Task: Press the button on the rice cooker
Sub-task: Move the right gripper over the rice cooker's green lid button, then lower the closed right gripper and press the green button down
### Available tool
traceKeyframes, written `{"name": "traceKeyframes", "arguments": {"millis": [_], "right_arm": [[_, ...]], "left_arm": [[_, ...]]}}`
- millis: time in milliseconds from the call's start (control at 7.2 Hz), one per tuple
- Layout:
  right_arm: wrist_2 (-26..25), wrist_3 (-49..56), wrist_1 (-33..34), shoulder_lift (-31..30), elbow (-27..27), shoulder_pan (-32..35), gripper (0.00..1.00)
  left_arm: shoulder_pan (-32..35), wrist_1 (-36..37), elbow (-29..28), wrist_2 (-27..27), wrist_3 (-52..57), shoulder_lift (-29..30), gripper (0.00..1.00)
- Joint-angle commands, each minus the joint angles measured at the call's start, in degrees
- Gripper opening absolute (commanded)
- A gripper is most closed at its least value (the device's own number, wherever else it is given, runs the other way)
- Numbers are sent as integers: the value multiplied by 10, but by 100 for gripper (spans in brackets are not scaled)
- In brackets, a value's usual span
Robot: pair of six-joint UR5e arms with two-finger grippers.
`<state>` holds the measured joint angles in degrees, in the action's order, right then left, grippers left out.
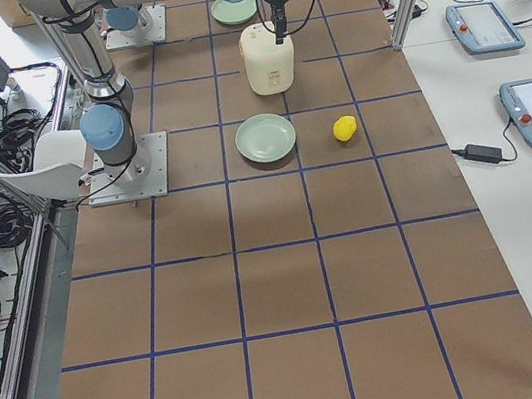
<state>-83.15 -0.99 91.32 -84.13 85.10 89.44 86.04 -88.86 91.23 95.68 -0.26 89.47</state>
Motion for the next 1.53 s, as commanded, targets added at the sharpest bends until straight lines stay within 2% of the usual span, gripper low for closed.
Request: {"name": "traceKeyframes", "arguments": {"millis": [0, 278, 417, 694, 1389], "right_arm": [[2, -46, 37, 33, -2, 55, 37], [3, -41, 44, 60, 2, 63, 19], [3, -41, 44, 70, 2, 64, 15], [25, -46, 44, 79, 8, 65, 15], [26, -46, 56, 85, 44, 65, 15]], "left_arm": [[0, 0, 0, 0, 0, 0, 100], [0, 0, 0, 0, 0, 0, 100], [0, 0, 0, 0, 0, 0, 100], [0, 0, 0, 0, 0, 0, 100], [0, 0, 0, 0, 0, 0, 100]]}}
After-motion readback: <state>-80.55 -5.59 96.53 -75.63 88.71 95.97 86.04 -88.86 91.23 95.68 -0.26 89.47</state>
